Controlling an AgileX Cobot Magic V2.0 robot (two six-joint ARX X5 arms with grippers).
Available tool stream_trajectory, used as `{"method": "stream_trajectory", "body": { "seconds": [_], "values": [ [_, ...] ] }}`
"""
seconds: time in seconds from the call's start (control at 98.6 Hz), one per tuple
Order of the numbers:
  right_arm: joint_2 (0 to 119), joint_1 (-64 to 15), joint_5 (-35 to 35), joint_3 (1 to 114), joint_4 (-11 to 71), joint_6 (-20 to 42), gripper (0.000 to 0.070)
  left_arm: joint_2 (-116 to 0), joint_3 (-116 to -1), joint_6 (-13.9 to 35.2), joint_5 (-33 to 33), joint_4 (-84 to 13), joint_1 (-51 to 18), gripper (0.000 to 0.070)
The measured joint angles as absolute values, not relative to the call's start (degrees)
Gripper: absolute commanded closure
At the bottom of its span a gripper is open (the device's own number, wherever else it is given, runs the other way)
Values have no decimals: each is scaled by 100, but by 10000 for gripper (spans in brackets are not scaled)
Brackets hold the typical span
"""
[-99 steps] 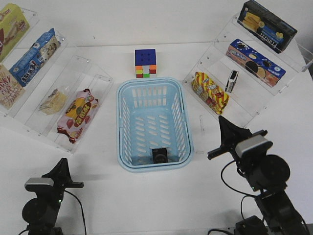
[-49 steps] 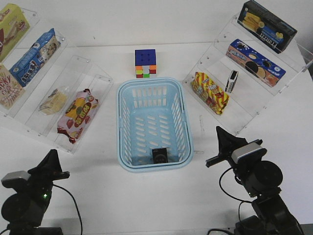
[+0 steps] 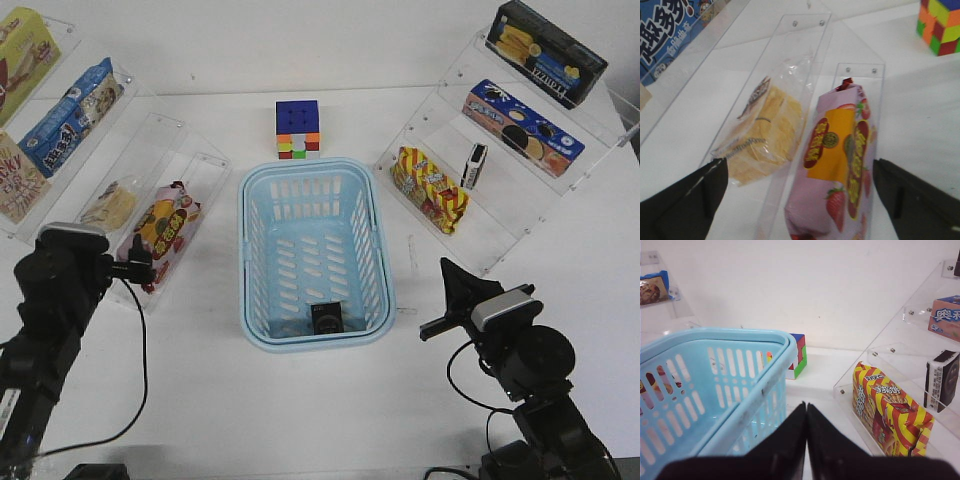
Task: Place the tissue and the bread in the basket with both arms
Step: 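Reach the left gripper to the bagged bread slice on the shelf, then grasp the bread with the left gripper and drop it into the basket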
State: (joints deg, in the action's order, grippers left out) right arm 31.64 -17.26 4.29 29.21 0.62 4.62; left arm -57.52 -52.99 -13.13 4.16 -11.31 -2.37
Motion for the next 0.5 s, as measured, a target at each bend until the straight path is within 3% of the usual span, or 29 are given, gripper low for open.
{"method": "stream_trajectory", "body": {
  "seconds": [0.203,0.395,0.436,0.497],
  "values": [
    [3164,-1726,429,2921,62,471,700,-6914,-5946,-2171,1017,-1052,-237,120],
    [3164,-1726,429,2921,62,471,700,-7756,-6228,-2499,1466,-965,-237,146],
    [3164,-1726,429,2921,62,473,700,-7876,-6233,-2519,1559,-888,-237,216],
    [3164,-1726,429,2921,62,471,700,-7994,-6230,-2561,1752,-770,-239,423]
  ]
}}
